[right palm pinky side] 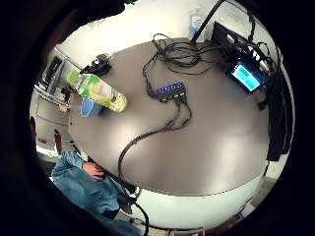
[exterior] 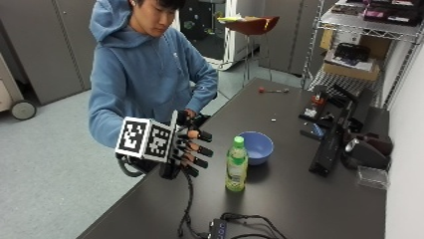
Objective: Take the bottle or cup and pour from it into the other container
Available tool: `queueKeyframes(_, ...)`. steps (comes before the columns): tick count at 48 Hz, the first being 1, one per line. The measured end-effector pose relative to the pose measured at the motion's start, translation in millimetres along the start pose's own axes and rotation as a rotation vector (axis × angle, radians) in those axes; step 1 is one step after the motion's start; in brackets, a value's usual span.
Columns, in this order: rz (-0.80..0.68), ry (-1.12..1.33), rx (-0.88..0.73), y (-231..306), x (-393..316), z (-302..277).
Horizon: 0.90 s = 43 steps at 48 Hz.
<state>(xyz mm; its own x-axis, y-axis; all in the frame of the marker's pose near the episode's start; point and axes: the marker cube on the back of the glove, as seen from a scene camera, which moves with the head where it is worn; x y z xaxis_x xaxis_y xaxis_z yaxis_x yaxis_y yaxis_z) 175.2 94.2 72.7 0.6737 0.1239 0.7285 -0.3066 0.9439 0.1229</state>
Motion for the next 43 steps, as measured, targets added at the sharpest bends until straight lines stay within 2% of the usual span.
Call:
queueKeyframes(27,0.026,-0.091,-0.121,-16.6,28.5,79.1)
queueKeyframes(43,0.013,-0.255,-0.112,-26.9,30.5,126.0)
